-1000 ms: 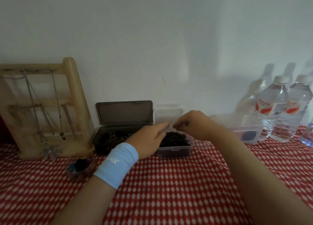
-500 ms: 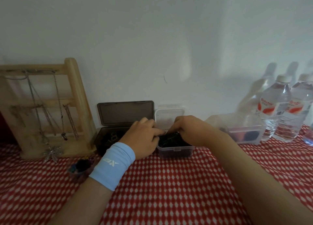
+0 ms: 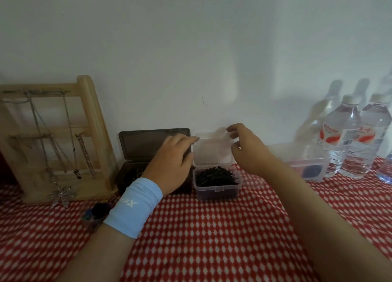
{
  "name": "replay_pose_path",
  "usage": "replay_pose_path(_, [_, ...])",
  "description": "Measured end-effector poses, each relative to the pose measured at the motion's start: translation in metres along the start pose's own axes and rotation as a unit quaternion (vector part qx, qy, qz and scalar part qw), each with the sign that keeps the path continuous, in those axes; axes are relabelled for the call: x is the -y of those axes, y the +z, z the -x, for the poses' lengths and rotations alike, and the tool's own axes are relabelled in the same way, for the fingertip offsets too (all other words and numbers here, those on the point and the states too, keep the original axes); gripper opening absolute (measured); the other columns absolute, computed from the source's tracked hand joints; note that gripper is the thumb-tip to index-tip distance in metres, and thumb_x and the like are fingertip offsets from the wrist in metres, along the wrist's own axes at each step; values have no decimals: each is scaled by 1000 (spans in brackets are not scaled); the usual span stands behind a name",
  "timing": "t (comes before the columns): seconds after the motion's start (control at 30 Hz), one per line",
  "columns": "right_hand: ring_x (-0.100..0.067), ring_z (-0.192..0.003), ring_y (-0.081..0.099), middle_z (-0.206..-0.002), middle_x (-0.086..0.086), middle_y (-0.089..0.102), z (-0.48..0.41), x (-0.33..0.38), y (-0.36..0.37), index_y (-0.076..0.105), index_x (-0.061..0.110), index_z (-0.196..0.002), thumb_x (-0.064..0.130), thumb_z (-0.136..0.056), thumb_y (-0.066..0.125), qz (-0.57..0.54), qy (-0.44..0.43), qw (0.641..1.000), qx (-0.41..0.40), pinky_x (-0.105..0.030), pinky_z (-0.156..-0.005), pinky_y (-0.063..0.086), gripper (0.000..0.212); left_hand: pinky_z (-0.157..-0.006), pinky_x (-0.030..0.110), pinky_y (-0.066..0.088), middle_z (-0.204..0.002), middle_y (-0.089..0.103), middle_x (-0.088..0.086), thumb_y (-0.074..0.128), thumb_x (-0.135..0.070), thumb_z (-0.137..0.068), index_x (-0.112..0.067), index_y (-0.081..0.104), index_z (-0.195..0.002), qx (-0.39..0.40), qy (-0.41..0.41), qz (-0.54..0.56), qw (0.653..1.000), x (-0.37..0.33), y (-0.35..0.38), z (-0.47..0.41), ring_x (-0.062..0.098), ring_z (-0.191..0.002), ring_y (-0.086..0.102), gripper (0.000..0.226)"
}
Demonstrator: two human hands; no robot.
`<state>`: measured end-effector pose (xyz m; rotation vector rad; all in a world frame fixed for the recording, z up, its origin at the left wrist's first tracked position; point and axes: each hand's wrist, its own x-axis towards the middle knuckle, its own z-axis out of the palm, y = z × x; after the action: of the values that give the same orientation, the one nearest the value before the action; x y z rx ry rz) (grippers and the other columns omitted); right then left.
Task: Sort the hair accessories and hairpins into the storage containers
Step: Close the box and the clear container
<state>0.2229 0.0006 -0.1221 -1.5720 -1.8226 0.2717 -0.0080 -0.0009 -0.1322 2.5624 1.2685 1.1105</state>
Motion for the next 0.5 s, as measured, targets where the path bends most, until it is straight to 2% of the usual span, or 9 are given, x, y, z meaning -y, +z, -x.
replay_pose_path(0.07, [-16,-100,56,-130,-2,51,0,4,-4,43,22,-138,-3,-94,42,-44,13,999,-14,-17,-70,43,50,-105,21,25,-134,47,-6,48,-20,-99,-22,45,-141,-19,-6,4,1000,-3,-5,-1,5,-125,33,43])
replay_pose_path(0.13, [-12,-97,58,-120,3,57,1,9,-16,54,25,-128,-3,-90,41,-53,8,999,5,-18,-70,45,49,-105,19,23,-137,44,-8,49,-21,-99,-23,42,-143,-33,-1,1,999,-6,-10,-1,0,-126,29,44])
replay_pose_path(0.17, [-11,-97,60,-114,6,63,3,11,-23,62,27,-119,-3,-88,40,-49,0,998,39,-21,-74,48,48,-106,19,22,-138,43,-9,48,-23,-99,-24,42,-143,-30,7,-4,1000,-7,-11,-1,-1,-126,29,45])
replay_pose_path(0.23, [-10,-91,66,-100,12,71,7,18,-34,72,30,-103,-2,-86,40,-35,0,990,140,-27,-82,52,49,-109,22,26,-139,43,-11,48,-27,-99,-26,44,-142,14,18,-6,1000,-10,-13,-1,1,-130,32,43])
replay_pose_path(0.3, [-8,-90,67,-97,15,72,9,24,-35,75,33,-103,0,-88,42,8,13,976,219,-29,-88,52,49,-108,28,36,-134,50,-12,45,-32,-100,-28,52,-136,93,11,3,996,-12,-10,0,5,-124,43,37])
replay_pose_path(0.4, [-2,-99,59,-101,21,64,10,27,-27,70,37,-118,13,-94,54,94,-1,961,258,-26,-93,43,38,-98,36,45,-116,58,-11,42,-45,-99,-31,65,-121,202,-3,-35,979,-16,-3,3,7,-108,52,35])
replay_pose_path(0.5, [1,-92,56,-97,24,58,12,26,-22,72,40,-115,35,-92,66,138,-28,948,285,-25,-86,44,25,-95,36,45,-111,56,-13,47,-52,-95,-30,70,-114,226,1,-79,971,-18,3,5,6,-104,49,37])
